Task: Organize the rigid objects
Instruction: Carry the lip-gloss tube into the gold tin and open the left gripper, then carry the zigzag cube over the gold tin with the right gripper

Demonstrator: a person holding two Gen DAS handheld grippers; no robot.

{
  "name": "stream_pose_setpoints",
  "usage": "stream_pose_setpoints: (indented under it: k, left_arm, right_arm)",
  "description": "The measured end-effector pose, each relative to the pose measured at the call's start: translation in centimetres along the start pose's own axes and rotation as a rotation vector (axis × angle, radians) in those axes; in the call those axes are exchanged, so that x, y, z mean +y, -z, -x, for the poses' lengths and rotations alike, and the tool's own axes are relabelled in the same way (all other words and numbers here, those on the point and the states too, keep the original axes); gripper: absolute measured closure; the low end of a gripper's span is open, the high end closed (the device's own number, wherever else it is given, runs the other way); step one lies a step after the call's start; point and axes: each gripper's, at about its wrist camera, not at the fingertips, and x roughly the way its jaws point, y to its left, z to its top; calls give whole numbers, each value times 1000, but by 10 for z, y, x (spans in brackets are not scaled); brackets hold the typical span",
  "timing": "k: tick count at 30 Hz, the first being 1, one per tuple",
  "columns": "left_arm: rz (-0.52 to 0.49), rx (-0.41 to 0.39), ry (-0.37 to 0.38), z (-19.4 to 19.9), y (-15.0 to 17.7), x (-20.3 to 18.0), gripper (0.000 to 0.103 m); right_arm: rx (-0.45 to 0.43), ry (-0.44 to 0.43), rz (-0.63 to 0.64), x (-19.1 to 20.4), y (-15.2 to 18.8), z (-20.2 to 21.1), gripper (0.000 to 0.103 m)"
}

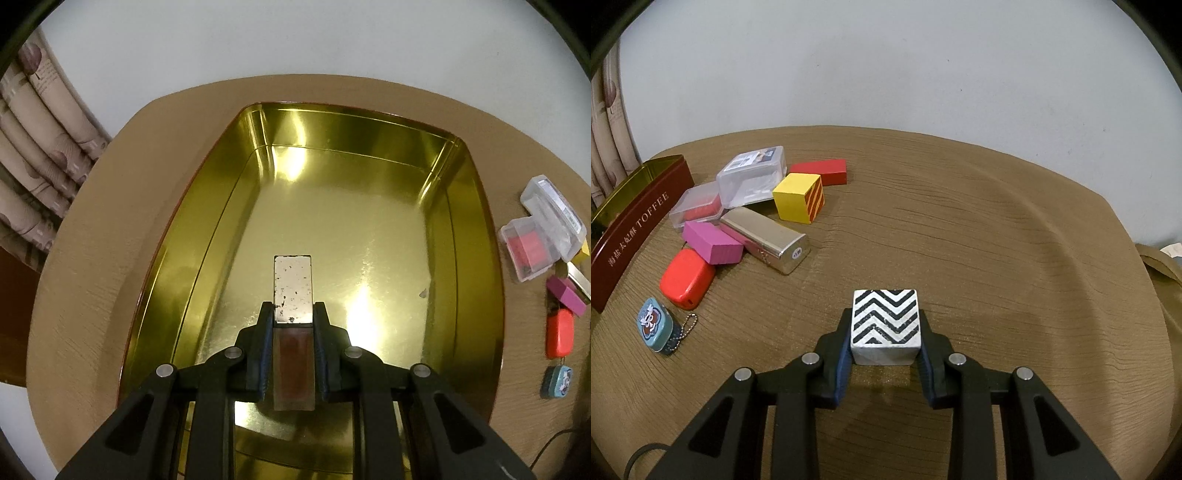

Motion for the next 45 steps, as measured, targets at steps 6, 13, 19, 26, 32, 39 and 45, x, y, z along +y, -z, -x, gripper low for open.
stream_pose_setpoints:
  k: [6, 13, 19, 26, 32, 39, 45]
  left_arm:
    - [15, -19, -10, 8, 3, -5, 82]
    - [-41, -84, -26, 31, 6, -18, 77]
    - [-33, -156, -20, 67, 17, -28, 67]
    - [-19, -223, -25, 99, 35, -29, 49]
    - [-18, -253, -19, 111, 51, -29, 39]
    - [-4, -260, -16, 115, 60, -24, 32]
    - [30, -255, 2, 114, 59, -13, 28]
  right_arm:
    - [0, 1, 0, 0, 0, 0, 72]
    - [-1, 2, 3, 0, 0, 0, 72]
    - [-1, -2, 1, -2, 0, 0, 72]
    - [-2, 7, 12, 1, 0, 0, 73]
    - [14, 33, 10, 3, -2, 2, 73]
    - [23, 25, 16, 12, -3, 12, 73]
    - [0, 1, 46, 31, -14, 29, 73]
